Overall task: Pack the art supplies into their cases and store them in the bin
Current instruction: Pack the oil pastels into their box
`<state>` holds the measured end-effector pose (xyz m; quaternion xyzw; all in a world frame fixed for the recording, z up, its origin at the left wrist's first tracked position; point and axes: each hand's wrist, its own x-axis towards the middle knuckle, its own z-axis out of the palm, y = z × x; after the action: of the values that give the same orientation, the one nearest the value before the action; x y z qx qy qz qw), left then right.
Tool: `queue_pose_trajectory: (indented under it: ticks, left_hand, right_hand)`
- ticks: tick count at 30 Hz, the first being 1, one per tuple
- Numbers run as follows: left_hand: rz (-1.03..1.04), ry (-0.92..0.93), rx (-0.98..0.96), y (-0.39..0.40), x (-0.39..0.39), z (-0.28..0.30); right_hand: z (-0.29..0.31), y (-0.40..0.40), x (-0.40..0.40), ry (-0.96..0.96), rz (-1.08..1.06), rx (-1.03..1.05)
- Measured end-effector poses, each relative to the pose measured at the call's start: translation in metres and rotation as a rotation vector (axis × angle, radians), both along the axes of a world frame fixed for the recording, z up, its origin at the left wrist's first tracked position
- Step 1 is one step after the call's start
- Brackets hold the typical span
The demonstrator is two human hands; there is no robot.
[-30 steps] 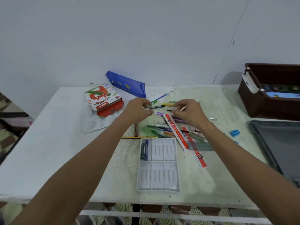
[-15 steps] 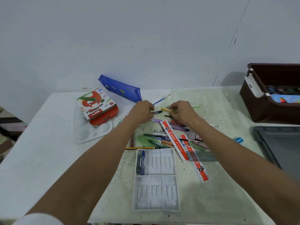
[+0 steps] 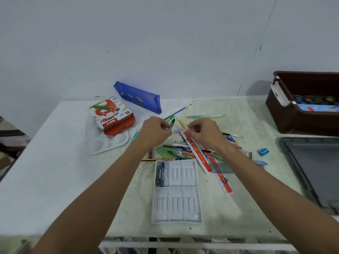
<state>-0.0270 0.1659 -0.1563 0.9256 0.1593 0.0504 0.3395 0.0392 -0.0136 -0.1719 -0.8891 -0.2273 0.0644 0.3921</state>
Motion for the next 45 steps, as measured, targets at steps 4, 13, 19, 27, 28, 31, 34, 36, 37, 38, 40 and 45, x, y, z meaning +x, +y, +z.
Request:
queue_pose_trajectory:
  ticks: [4,13,19,27,28,31,34,36,37,38,40,45]
  left_hand:
    - [0.055,0.049,-0.147,-0.005,-0.052,-0.005]
    - [0.041,0.136,-0.252,-0.021,-0.111,-0.017]
    - [0.0,0.124,-0.208,-0.026,-0.119,-0.019]
    - [-0.068,0.102,-0.101,-0.025,-0.118,-0.025]
    - [-0.082,0.101,-0.077,-0.024,-0.118,-0.025]
    - [-0.115,0.099,-0.024,-0.023,-0.118,-0.025]
    - [-0.153,0.096,0.006,-0.022,-0.116,-0.025]
    - [-0.188,0.116,0.042,-0.022,-0.114,-0.026]
    - [-0.194,0.124,0.051,-0.022,-0.113,-0.026]
    - [-0.193,0.131,0.055,-0.022,-0.112,-0.026]
    - [-0.19,0.133,0.062,-0.023,-0.111,-0.027]
    - [-0.195,0.11,0.092,-0.022,-0.111,-0.031]
  right_hand:
    - [-0.001,-0.008,-0.051,0.156,0.023,0.163]
    - [-0.02,0.001,-0.118,0.161,0.02,0.033]
    - [-0.029,0.009,-0.13,0.147,0.009,0.019]
    - [-0.025,0.004,-0.13,0.071,0.128,-0.075]
    - [-0.024,0.003,-0.129,0.08,0.128,-0.082]
    - [-0.025,0.002,-0.127,0.06,0.144,-0.116]
    - [-0.024,0.001,-0.126,0.044,0.153,-0.125]
    - [-0.025,0.0,-0.125,0.056,0.15,-0.126]
    - [-0.026,0.0,-0.124,0.063,0.151,-0.129]
    - [-0.027,0.001,-0.124,0.066,0.152,-0.132]
    - [-0.029,0.002,-0.124,0.06,0.151,-0.146]
    - [-0.029,0.001,-0.122,0.051,0.177,-0.158]
